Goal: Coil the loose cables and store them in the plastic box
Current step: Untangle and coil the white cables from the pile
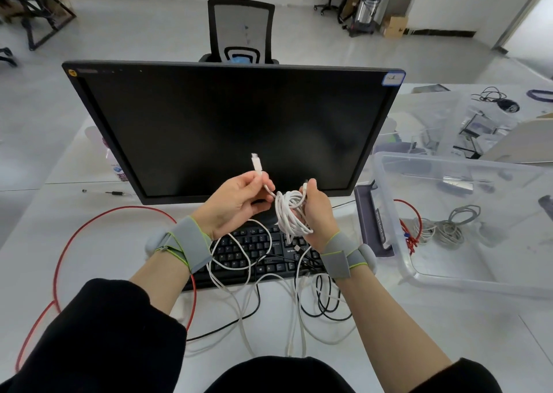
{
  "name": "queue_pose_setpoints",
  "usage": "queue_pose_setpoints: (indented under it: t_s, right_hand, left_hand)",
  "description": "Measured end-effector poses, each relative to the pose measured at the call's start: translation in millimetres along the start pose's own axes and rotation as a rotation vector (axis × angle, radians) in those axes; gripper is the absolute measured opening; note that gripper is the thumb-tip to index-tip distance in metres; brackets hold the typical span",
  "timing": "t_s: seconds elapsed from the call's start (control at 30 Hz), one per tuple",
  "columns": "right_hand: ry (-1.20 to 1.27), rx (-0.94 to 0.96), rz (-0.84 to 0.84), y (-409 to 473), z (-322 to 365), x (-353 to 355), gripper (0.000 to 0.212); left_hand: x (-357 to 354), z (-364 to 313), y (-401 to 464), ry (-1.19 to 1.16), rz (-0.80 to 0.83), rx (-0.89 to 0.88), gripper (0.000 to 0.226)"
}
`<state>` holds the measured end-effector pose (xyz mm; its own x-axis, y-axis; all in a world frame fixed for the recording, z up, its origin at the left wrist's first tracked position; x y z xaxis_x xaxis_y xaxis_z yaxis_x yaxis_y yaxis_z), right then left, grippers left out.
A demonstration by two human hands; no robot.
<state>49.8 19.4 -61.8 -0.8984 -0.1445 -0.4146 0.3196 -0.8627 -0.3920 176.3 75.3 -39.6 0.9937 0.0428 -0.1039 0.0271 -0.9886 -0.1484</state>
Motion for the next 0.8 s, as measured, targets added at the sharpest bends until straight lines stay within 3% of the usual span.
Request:
queue_pose_setpoints:
  t_s: [0.13,0.3,0.57,0.8]
  right_hand:
    - [0.009,0.007,-0.014,1,3,-3,0.04]
    - [-0.124,0.17,-0.088,2,15,-1,0.039]
    - [-0.243,0.434,-0.125,-7,34,1,0.034]
    - [-0.216,0.445,-0.057,-7,36,-7,0.033]
  left_hand:
    - [19,-6,-2,-0.073,-0.138,-0.02,0.026]
    - [-1,-22,-8,0.265,0.073,-0.005,0.017]
    - [-20,-8,-7,0.339,0.059,0.127,0.01]
    - [-12,-7,-8,0.543,-0.244,0.057,0.027]
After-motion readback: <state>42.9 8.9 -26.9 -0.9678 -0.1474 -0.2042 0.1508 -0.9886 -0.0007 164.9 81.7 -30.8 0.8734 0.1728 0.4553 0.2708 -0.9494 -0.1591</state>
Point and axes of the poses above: each hand's wrist, its own y-axis towards the middle knuckle, its own x-axis out of the back of the hand, z = x × y, the point moved 5 cm from there along y, towards the middle knuckle, and after that the axes turned 14 degrees about y, right-handed, at the moved point
